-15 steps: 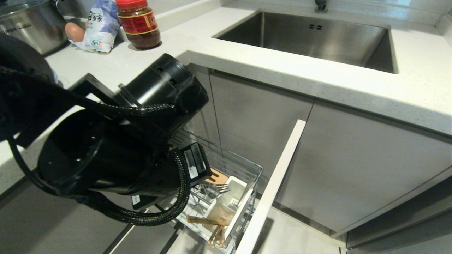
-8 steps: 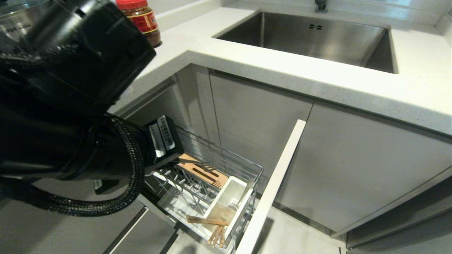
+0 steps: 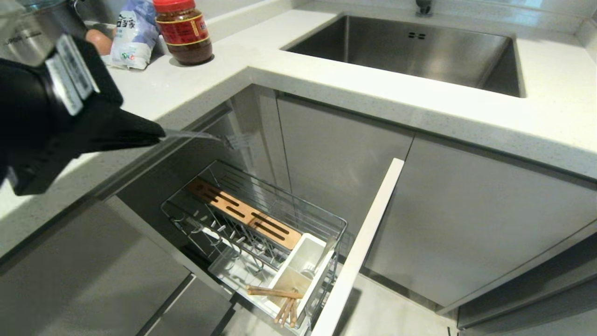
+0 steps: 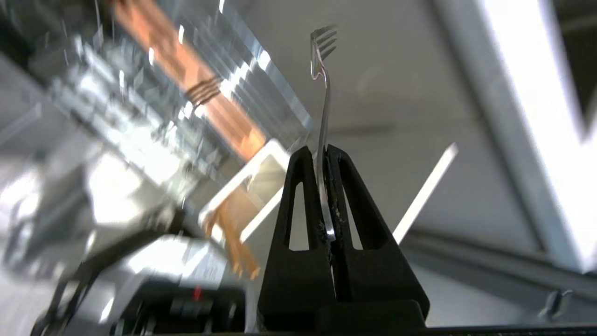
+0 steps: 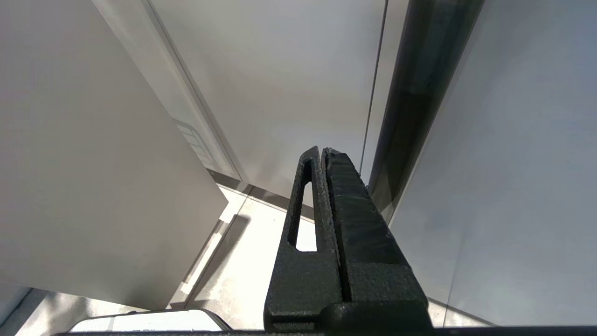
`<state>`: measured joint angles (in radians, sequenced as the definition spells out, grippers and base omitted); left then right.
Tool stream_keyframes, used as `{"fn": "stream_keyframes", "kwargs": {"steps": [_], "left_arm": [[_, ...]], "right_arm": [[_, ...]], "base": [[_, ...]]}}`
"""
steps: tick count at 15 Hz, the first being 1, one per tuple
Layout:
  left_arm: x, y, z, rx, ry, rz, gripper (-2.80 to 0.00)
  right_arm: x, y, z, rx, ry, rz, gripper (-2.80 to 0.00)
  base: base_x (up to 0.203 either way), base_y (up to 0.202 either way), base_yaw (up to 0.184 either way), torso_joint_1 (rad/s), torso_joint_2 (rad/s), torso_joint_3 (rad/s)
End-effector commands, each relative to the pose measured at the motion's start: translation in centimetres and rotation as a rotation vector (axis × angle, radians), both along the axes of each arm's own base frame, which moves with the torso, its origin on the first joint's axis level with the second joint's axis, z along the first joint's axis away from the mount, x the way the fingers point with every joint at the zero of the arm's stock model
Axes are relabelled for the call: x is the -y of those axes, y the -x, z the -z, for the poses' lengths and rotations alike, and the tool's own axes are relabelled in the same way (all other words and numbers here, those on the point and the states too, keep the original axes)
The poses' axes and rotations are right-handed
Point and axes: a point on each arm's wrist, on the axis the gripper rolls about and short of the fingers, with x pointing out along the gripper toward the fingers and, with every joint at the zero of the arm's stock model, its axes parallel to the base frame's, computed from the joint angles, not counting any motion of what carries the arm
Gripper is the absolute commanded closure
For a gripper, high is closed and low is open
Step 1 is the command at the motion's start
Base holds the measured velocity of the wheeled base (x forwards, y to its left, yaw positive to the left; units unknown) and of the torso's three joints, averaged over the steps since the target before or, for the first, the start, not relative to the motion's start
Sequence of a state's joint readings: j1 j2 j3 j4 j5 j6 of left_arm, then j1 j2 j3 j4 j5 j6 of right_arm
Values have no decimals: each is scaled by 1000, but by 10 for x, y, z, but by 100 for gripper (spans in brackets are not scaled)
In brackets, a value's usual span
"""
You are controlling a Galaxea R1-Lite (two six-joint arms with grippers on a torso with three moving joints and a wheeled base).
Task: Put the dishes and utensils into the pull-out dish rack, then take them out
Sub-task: Take the fork out of the cupboard
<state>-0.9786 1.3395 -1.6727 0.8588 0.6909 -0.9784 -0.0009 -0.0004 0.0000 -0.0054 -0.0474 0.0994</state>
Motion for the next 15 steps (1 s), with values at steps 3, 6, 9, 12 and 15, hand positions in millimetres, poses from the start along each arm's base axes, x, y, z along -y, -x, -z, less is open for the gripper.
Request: {"fn": "stream_keyframes", "kwargs": {"steps": [3, 6, 9, 12, 15], "left_arm": [[-34, 18, -24, 181, 28, -129, 0], [-44, 15, -30, 243, -7, -263, 0], [-63, 14, -40, 306, -22, -387, 0], [-89, 20, -49, 366, -39, -558, 0], [-116, 42, -55, 415, -49, -744, 0]], "right_arm": [[0, 0, 0, 5, 0, 1, 0], [0, 0, 0, 5, 0, 0, 0], [0, 0, 0, 5, 0, 0, 0], [0, 0, 0, 5, 0, 1, 0], [0, 0, 0, 5, 0, -1, 0]], "base": [[0, 0, 0, 0, 0, 0], [0, 0, 0, 0, 0, 0], [0, 0, 0, 0, 0, 0], [0, 0, 0, 0, 0, 0], [0, 0, 0, 0, 0, 0]]}}
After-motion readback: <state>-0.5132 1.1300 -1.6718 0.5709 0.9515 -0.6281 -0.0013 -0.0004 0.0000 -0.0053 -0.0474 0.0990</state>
